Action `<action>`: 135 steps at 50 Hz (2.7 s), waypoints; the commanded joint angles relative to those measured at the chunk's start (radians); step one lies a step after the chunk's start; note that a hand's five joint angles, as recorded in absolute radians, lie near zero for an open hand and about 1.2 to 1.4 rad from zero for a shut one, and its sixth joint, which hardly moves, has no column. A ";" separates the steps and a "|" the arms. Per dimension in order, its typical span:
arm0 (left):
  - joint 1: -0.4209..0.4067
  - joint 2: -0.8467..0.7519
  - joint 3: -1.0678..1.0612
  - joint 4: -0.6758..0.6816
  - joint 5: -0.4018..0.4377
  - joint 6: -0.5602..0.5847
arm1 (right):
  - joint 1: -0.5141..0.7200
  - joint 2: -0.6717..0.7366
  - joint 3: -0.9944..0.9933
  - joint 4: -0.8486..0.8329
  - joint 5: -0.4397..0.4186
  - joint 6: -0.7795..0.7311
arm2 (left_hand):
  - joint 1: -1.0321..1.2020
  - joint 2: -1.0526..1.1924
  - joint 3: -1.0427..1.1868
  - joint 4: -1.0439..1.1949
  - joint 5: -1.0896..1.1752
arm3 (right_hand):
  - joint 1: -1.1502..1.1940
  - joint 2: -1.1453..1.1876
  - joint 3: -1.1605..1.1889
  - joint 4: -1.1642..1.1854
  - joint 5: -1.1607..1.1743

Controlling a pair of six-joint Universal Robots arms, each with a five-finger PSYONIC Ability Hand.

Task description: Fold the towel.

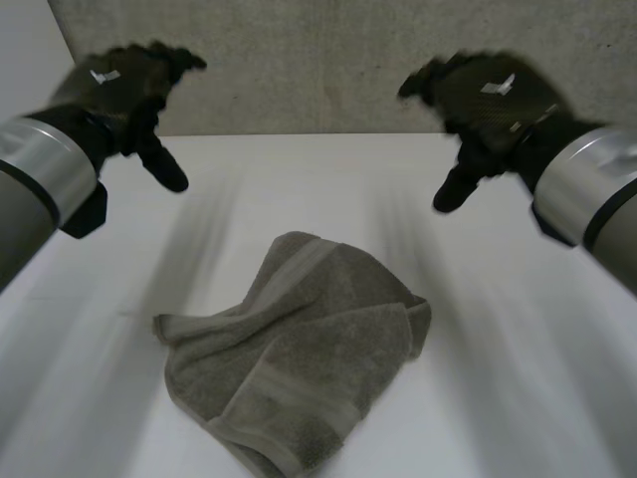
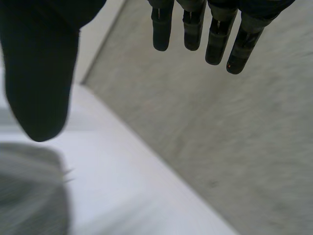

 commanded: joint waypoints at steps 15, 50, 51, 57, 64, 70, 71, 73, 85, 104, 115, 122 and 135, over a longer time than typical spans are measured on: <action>0.290 -0.252 -0.193 -0.047 0.320 0.331 | 0.232 0.339 0.020 0.121 -0.174 0.010 | 0.045 0.054 0.053 0.053 0.017 | -0.047 -0.067 -0.042 -0.062 -0.063; 0.232 -0.375 -0.279 0.109 0.388 0.454 | 0.232 0.327 0.036 -0.073 -0.101 0.125 | 1.026 1.035 1.034 1.034 0.997 | 1.175 1.155 1.180 1.160 1.158; 0.219 -0.375 -0.274 0.117 0.388 0.446 | 0.215 0.314 0.033 -0.074 -0.095 0.123 | 1.148 1.157 1.156 1.156 1.119 | 1.175 1.155 1.180 1.160 1.158; 0.176 -0.370 -0.247 0.181 0.382 0.428 | 0.172 0.297 0.003 -0.076 -0.085 0.123 | 1.219 1.228 1.227 1.227 1.191 | 1.175 1.155 1.180 1.160 1.158; 0.166 -0.353 -0.127 0.270 0.324 0.336 | 0.080 0.288 -0.129 -0.129 -0.029 0.126 | 1.219 1.228 1.227 1.227 1.191 | 1.175 1.155 1.180 1.160 1.158; 0.163 -0.295 0.048 0.371 0.070 0.086 | -0.002 0.252 -0.209 -0.441 0.131 0.151 | 1.219 1.228 1.227 1.227 1.191 | 1.175 1.155 1.180 1.160 1.158; 0.160 -0.278 0.065 0.394 0.034 0.037 | -0.003 0.251 -0.209 -0.442 0.131 0.151 | 1.219 1.228 1.227 1.227 1.191 | 1.175 1.155 1.180 1.160 1.158; 0.151 -0.255 0.066 0.413 0.025 -0.008 | -0.021 0.198 -0.178 -0.635 0.203 0.177 | 1.219 1.228 1.227 1.227 1.191 | 1.175 1.155 1.180 1.160 1.158; 0.059 -0.149 -0.121 0.427 0.025 -0.085 | -0.023 0.199 -0.065 -0.424 0.083 0.154 | 1.219 1.228 1.227 1.227 1.191 | 1.175 1.155 1.180 1.160 1.158; 0.027 -0.240 -0.423 0.425 0.029 0.044 | -0.159 0.385 0.093 -0.054 -0.016 0.039 | 1.219 1.228 1.227 1.227 1.191 | 1.056 1.036 1.062 1.042 1.040; 0.005 -0.182 -0.435 0.425 0.028 0.047 | -0.167 0.285 0.173 -0.091 -0.027 0.020 | 1.219 1.228 1.227 1.227 1.191 | 0.328 0.307 0.333 0.313 0.311; 0.022 -0.155 -0.444 0.427 0.028 0.049 | -0.158 0.153 0.266 -0.143 -0.111 -0.116 | 1.219 1.228 1.227 1.227 1.191 | 0.330 0.310 0.335 0.316 0.314; 0.068 -0.074 -0.449 0.425 0.029 0.049 | -0.063 0.064 0.386 -0.272 -0.134 -0.193 | 1.219 1.228 1.227 1.227 1.191 | 0.363 0.343 0.368 0.348 0.346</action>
